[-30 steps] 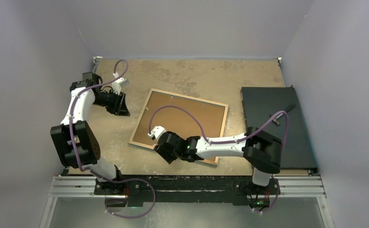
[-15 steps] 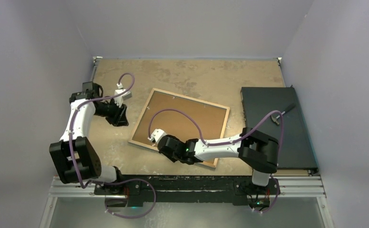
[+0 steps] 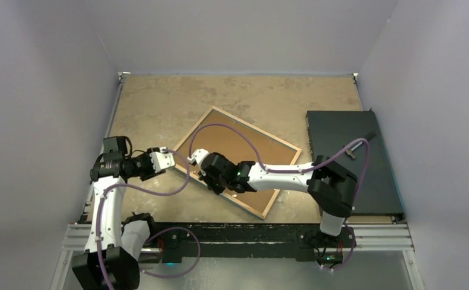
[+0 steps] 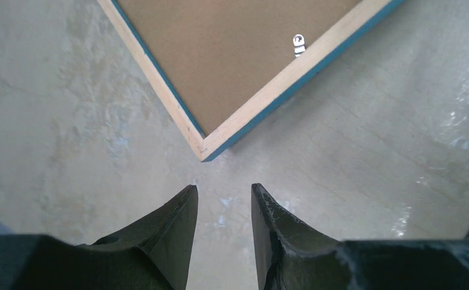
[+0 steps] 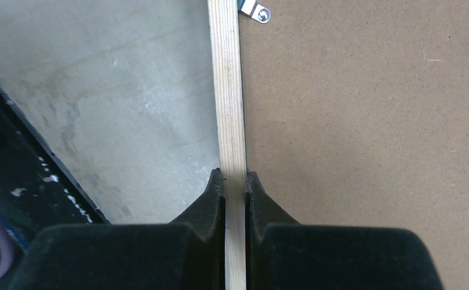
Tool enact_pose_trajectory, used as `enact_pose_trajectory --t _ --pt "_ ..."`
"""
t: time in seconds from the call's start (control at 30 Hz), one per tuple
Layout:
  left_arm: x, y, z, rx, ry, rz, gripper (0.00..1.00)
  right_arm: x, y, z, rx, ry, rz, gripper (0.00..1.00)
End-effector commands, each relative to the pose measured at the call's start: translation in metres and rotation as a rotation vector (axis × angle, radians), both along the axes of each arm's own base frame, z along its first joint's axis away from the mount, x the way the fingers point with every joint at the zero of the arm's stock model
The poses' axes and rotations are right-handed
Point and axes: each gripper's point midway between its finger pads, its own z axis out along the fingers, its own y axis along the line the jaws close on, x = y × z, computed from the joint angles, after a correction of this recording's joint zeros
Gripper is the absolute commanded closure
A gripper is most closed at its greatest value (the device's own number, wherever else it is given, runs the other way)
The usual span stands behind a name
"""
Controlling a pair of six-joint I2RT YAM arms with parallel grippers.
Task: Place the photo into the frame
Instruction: Turn over the photo frame at the center of the board.
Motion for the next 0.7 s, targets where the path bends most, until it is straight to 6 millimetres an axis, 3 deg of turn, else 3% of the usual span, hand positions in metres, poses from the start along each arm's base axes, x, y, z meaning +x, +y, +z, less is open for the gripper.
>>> enact_pose_trajectory --t 0.0,0.27,0.4,0.57,0.67 --pt "0.01 -0.011 0.014 0.091 -0.252 -0.239 0.62 0.016 0.029 0.086 0.25 0.017 0.01 1.0" --pt "-0.005 -0.037 0.025 0.22 -0.488 -0.602 0.55 0.027 0.044 0.143 0.372 0.045 0.058 1.0" --pt "0.011 -0.047 0.042 0.299 -0.657 -0.675 0.55 0.025 0.053 0.161 0.398 0.062 0.087 1.0" --pt "0.03 -0.066 0.066 0.332 -0.733 -0.71 0.55 0.027 0.06 0.177 0.412 0.079 0.107 1.0" --pt "0.034 -0.066 0.058 0.386 -0.698 -0.759 0.56 0.028 0.062 0.186 0.425 0.082 0.112 1.0"
